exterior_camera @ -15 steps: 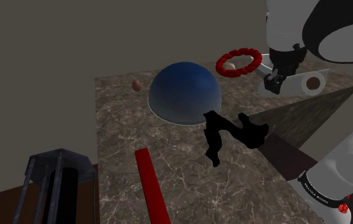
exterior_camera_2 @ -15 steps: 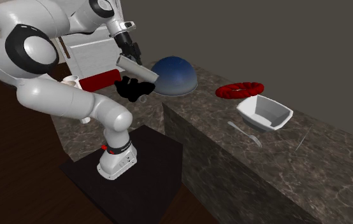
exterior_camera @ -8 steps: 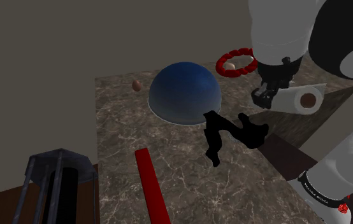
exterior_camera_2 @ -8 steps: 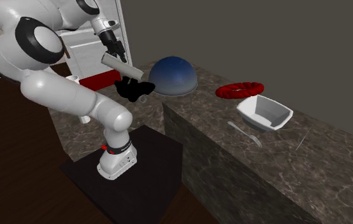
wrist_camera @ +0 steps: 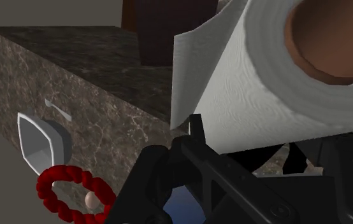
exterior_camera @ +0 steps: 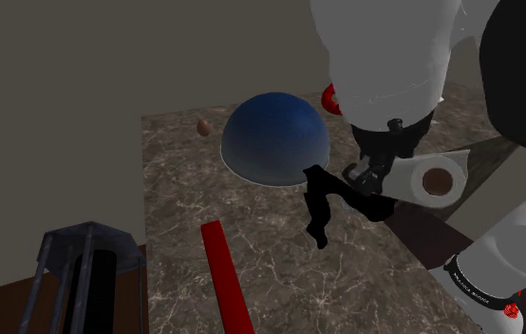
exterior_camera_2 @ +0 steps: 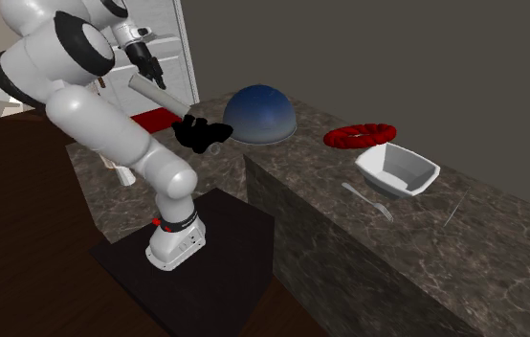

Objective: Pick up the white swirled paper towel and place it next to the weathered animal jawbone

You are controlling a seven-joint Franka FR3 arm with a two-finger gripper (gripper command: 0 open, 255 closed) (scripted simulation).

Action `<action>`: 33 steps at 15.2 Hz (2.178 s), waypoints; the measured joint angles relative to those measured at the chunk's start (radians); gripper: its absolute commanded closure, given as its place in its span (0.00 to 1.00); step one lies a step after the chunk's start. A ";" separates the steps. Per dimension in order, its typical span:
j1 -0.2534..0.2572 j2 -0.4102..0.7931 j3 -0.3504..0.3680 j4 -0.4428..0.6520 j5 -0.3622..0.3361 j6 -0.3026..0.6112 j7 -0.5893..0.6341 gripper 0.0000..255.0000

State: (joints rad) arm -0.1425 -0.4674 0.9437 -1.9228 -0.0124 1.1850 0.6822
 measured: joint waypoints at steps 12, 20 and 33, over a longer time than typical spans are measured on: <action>-0.807 0.017 0.902 0.540 0.147 -0.174 0.207 1.00; -0.888 -0.082 0.972 0.576 0.240 -0.147 0.212 1.00; -0.829 -0.093 0.976 0.386 0.262 0.027 0.229 1.00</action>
State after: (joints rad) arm -0.9716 -0.5609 1.9198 -1.5371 0.2492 1.2115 0.9114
